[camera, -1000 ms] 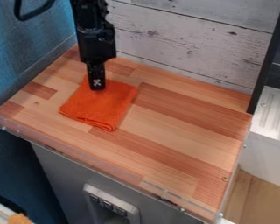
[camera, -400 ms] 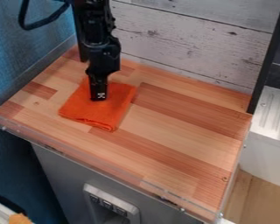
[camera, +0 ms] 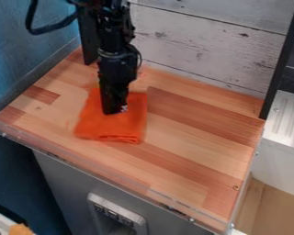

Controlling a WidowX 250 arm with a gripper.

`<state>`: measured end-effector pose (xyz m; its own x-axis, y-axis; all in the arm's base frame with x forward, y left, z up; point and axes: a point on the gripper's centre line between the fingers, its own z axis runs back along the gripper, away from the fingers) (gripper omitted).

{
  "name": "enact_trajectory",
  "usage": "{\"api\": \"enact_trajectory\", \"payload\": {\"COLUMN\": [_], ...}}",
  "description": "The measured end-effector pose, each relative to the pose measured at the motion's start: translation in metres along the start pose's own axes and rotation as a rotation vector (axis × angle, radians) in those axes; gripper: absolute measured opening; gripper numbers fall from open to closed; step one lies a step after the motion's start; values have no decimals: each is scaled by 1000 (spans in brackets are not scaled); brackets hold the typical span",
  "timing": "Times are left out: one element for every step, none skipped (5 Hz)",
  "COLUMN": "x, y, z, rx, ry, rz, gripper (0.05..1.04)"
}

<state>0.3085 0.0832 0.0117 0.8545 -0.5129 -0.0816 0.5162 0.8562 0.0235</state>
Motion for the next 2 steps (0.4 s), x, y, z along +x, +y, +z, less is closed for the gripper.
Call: {"api": "enact_trajectory", "payload": {"x": [1, 2], "y": [-10, -23], "z": [1, 3], "rx": [10, 24], "ry": [-5, -30], "rz": [138, 262], "gripper": [67, 67]}}
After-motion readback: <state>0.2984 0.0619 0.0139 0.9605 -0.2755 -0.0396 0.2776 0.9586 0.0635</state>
